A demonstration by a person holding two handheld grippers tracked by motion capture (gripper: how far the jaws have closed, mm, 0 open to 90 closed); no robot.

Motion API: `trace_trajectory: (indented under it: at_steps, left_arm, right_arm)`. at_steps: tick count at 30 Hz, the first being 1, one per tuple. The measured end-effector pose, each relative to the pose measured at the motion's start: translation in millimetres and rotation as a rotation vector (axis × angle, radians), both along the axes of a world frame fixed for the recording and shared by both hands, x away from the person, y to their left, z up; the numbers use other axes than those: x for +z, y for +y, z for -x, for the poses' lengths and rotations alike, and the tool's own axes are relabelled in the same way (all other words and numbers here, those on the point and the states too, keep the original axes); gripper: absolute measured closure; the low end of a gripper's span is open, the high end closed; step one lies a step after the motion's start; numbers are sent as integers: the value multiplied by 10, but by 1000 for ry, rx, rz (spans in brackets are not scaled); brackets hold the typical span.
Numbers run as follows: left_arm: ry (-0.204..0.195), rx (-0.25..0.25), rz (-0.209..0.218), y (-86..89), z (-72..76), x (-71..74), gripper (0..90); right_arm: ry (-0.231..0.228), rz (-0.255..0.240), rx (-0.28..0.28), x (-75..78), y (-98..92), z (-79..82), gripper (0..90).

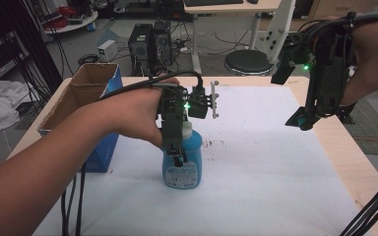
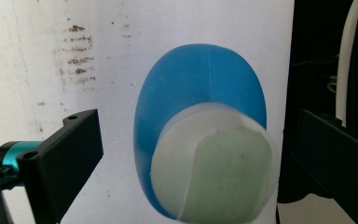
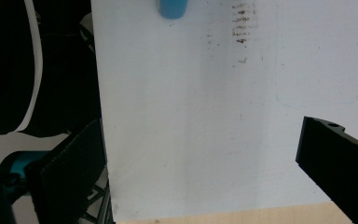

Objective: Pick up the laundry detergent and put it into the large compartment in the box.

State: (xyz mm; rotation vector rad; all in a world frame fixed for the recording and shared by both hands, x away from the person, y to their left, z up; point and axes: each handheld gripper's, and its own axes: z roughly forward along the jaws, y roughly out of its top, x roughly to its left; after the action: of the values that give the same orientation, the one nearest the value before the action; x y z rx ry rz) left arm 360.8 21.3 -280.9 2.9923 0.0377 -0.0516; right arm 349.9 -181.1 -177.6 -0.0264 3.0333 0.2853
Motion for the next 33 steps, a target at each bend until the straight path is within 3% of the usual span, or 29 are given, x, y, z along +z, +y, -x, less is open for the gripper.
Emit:
trace_trajectory:
  at_steps: [8,33]
  left_arm:
    - [-11,-4,-31,-37,23,-53,17]
    - [-53,-5,-72,-86,24,-144,29]
  right_arm:
    - [-4,-3,6,-10,8,0,7]
    - [-4,-9,5,-57,12,-1,7]
